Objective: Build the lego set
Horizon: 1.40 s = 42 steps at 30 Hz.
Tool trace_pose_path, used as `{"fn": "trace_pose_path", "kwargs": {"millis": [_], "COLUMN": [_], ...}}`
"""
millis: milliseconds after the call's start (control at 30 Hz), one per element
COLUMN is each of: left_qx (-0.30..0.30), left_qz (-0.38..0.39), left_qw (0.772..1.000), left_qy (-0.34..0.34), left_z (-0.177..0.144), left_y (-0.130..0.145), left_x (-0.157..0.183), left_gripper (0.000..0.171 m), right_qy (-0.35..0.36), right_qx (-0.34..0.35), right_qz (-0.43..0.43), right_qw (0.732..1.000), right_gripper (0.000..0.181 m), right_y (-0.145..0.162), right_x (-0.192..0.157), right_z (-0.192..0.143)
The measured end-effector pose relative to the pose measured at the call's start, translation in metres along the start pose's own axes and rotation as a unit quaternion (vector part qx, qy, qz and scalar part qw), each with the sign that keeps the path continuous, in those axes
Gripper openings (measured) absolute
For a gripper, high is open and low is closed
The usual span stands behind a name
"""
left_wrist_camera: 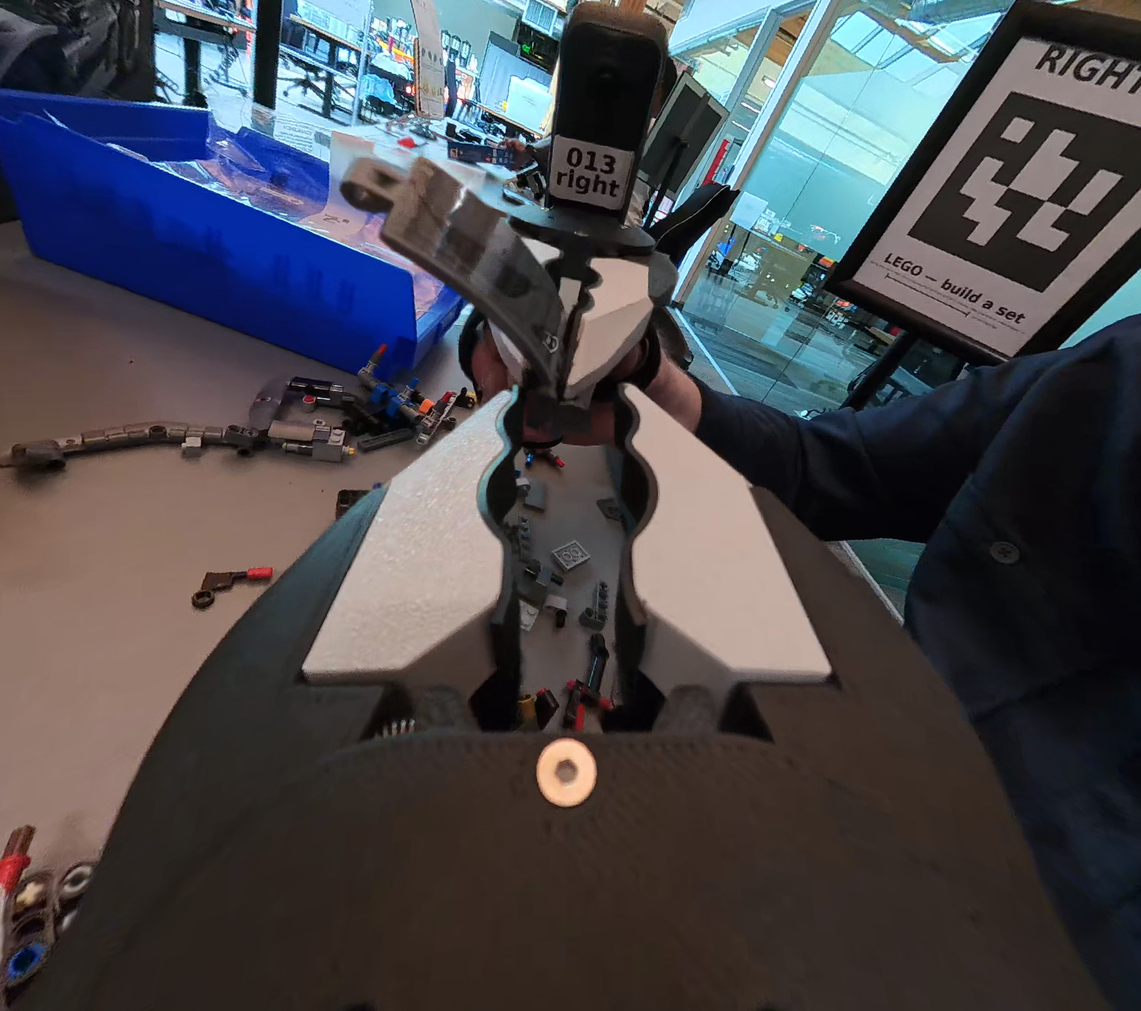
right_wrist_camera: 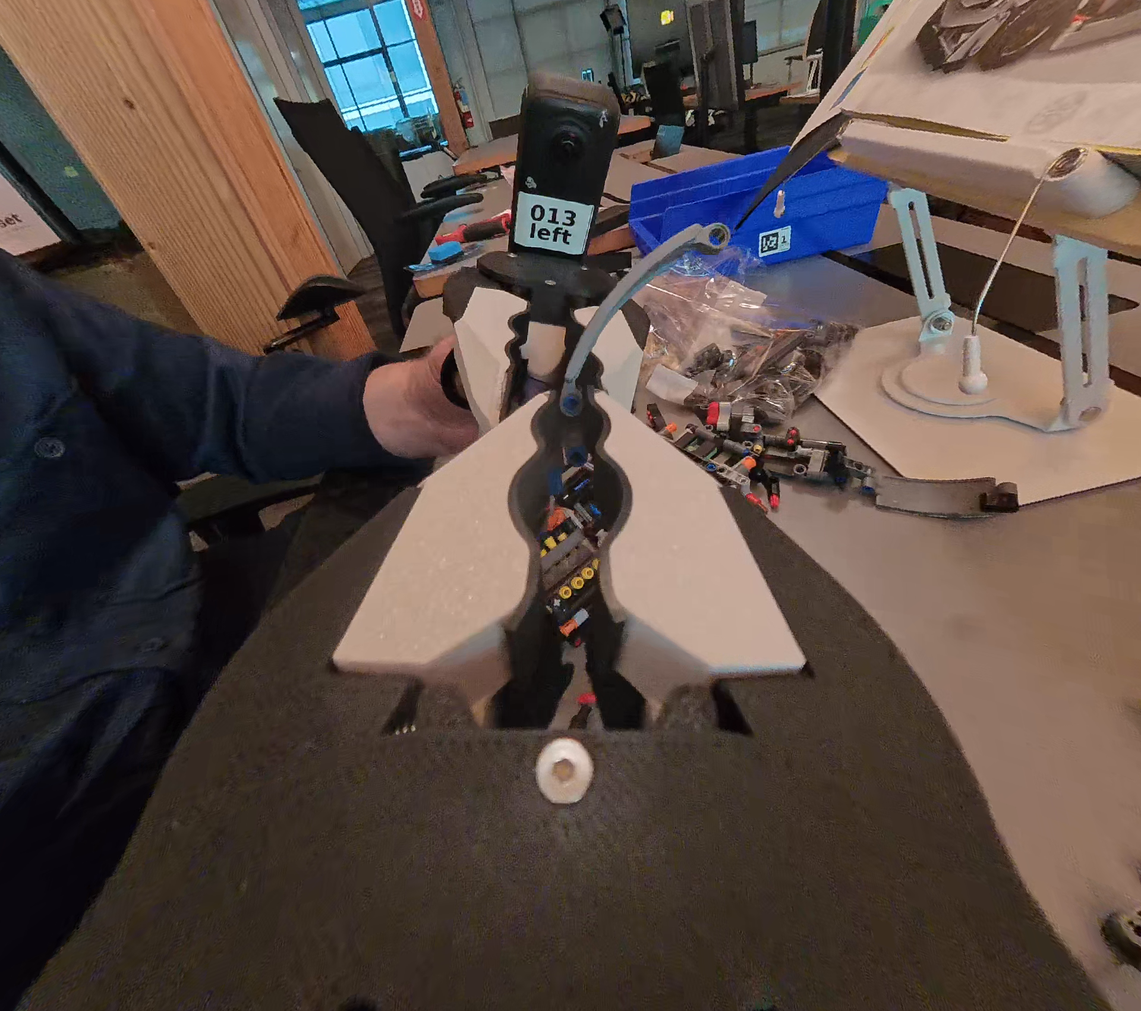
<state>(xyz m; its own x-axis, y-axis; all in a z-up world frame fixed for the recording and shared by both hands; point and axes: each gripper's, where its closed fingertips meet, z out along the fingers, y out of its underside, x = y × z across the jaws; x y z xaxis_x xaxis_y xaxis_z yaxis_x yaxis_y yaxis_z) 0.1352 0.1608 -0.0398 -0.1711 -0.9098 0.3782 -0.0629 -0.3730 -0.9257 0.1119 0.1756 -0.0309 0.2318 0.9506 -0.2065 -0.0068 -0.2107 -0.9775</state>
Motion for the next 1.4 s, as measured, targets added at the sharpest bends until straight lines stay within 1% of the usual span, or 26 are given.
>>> {"fn": "trace_pose_path", "kwargs": {"millis": [67, 133, 167, 333, 633, 867, 933, 1033, 1067, 1100, 1133, 1167, 1200, 1267, 1300, 1367, 1400], "left_qx": [-0.006, -0.01, -0.013, -0.021, -0.006, 0.007, 0.01, -0.003, 0.031, 0.087, 0.127, 0.139, 0.123, 0.105, 0.093, 0.055, 0.054], "left_qz": [-0.001, 0.005, 0.012, 0.044, 0.058, 0.068, 0.056, 0.069, 0.055, 0.033, 0.029, 0.049, 0.06, 0.036, 0.032, 0.041, 0.041], "left_qw": [1.0, 1.0, 1.0, 0.998, 0.997, 0.996, 0.997, 0.996, 0.997, 0.995, 0.991, 0.987, 0.988, 0.993, 0.994, 0.997, 0.997], "left_qy": [-0.003, -0.006, -0.013, -0.037, -0.054, -0.058, -0.045, -0.048, -0.041, -0.026, -0.037, -0.063, -0.068, -0.041, -0.039, -0.031, -0.028], "left_z": [0.002, 0.002, 0.001, -0.001, -0.003, -0.002, 0.002, 0.005, -0.001, -0.02, -0.045, -0.063, -0.068, -0.058, -0.049, -0.033, -0.029], "left_y": [0.003, 0.004, 0.005, 0.003, -0.005, -0.013, -0.015, -0.014, -0.023, -0.044, -0.062, -0.071, -0.069, -0.056, -0.05, -0.036, -0.034], "left_x": [0.0, -0.001, -0.002, -0.001, 0.002, 0.005, 0.006, 0.009, 0.01, 0.01, 0.005, 0.001, 0.001, 0.002, 0.001, 0.001, 0.0], "left_gripper": [0.025, 0.018, 0.018, 0.017, 0.017, 0.016, 0.016, 0.016, 0.016, 0.015, 0.015, 0.015, 0.015, 0.016, 0.016, 0.016, 0.016], "right_qy": [-0.001, -0.002, -0.002, 0.004, 0.008, 0.029, 0.034, 0.05, 0.059, 0.071, 0.091, 0.099, 0.095, 0.088, 0.065, 0.046, 0.036], "right_qx": [-0.002, -0.001, -0.001, -0.009, 0.006, 0.023, 0.007, -0.011, -0.016, -0.022, -0.032, -0.034, -0.022, -0.02, -0.035, -0.067, -0.079], "right_qz": [-0.003, -0.006, -0.006, -0.018, -0.028, -0.063, -0.088, -0.14, -0.155, -0.16, -0.161, -0.17, -0.172, -0.152, -0.132, -0.104, -0.089], "right_qw": [1.0, 1.0, 1.0, 1.0, 1.0, 0.997, 0.996, 0.989, 0.986, 0.984, 0.982, 0.98, 0.98, 0.984, 0.988, 0.991, 0.992], "right_gripper": [0.003, 0.003, 0.003, 0.003, 0.003, 0.004, 0.003, 0.003, 0.003, 0.003, 0.003, 0.003, 0.003, 0.004, 0.004, 0.004, 0.004], "right_y": [0.002, 0.002, 0.002, 0.002, -0.003, -0.01, -0.011, -0.012, -0.01, -0.009, -0.005, -0.005, -0.009, -0.008, -0.001, 0.014, 0.021], "right_x": [-0.002, -0.003, -0.003, -0.004, -0.007, -0.009, -0.009, -0.013, -0.013, -0.01, -0.002, 0.0, -0.002, 0.001, 0.0, 0.003, 0.003], "right_z": [0.003, 0.005, 0.004, 0.002, 0.0, -0.002, -0.006, -0.012, -0.015, -0.021, -0.028, -0.034, -0.037, -0.034, -0.029, -0.023, -0.022]}}
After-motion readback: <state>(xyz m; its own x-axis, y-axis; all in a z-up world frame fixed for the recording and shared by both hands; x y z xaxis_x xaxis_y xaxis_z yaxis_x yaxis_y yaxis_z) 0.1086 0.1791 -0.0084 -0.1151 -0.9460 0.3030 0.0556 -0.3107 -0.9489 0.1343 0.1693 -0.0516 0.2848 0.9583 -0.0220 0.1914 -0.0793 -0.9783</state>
